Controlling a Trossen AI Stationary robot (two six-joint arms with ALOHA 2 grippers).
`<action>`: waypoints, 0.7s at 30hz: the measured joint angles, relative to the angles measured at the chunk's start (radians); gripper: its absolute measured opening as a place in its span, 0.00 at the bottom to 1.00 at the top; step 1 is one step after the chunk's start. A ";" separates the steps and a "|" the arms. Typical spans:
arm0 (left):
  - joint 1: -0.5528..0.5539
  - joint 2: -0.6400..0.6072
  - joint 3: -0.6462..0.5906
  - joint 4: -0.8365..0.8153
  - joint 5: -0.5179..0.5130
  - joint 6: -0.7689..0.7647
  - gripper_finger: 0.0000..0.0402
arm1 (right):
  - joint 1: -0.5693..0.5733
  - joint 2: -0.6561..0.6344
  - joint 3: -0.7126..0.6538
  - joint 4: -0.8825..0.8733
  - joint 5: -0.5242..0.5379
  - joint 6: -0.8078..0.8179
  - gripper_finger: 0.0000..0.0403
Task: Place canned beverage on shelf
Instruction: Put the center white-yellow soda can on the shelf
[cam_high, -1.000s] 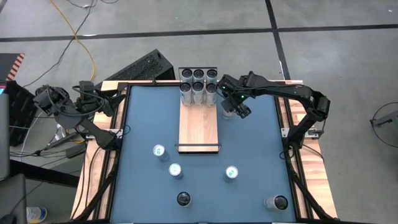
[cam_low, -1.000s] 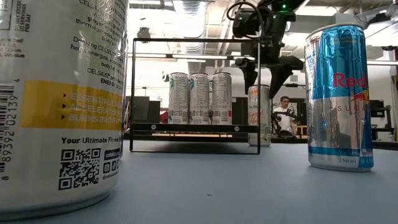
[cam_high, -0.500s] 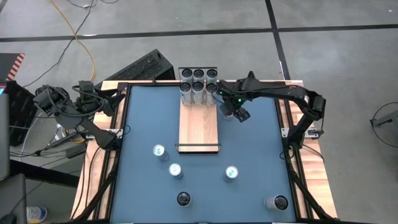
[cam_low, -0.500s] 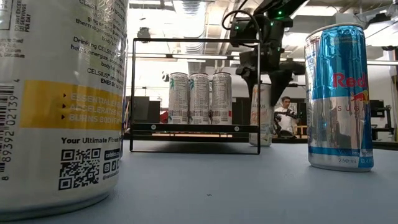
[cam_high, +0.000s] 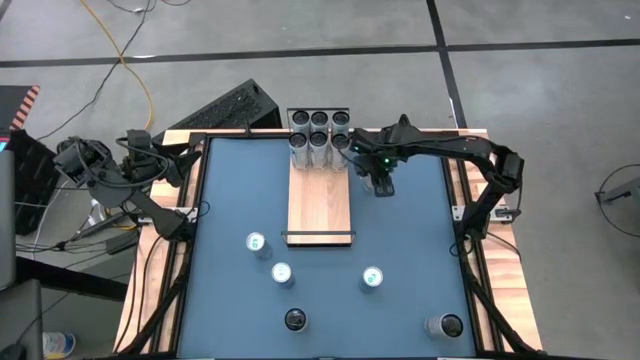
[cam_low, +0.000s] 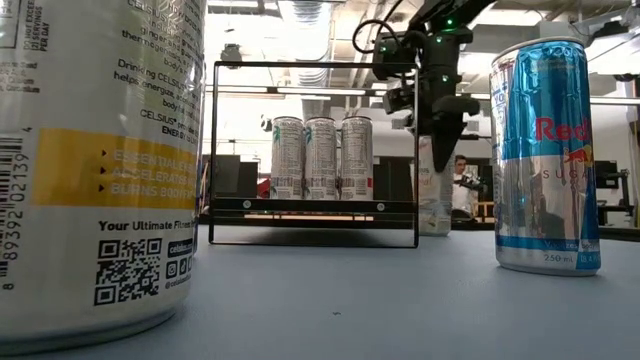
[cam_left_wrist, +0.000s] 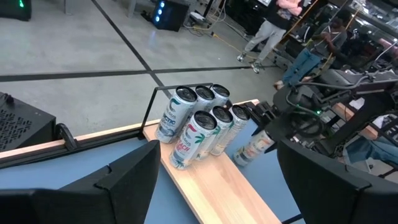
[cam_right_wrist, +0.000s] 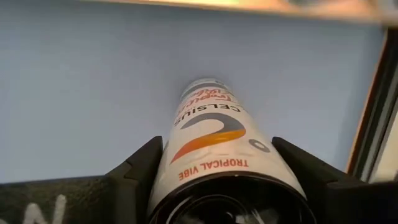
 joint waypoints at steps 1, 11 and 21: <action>0.000 0.000 0.000 0.000 0.000 0.000 0.77 | 0.002 -0.001 0.003 -0.020 0.012 0.064 0.58; 0.000 0.000 0.000 0.000 -0.005 -0.025 0.77 | 0.086 -0.015 0.151 -0.188 -0.004 0.561 0.59; 0.000 0.000 0.000 0.001 0.017 -0.064 0.77 | 0.190 0.011 0.429 -0.280 -0.032 0.678 0.59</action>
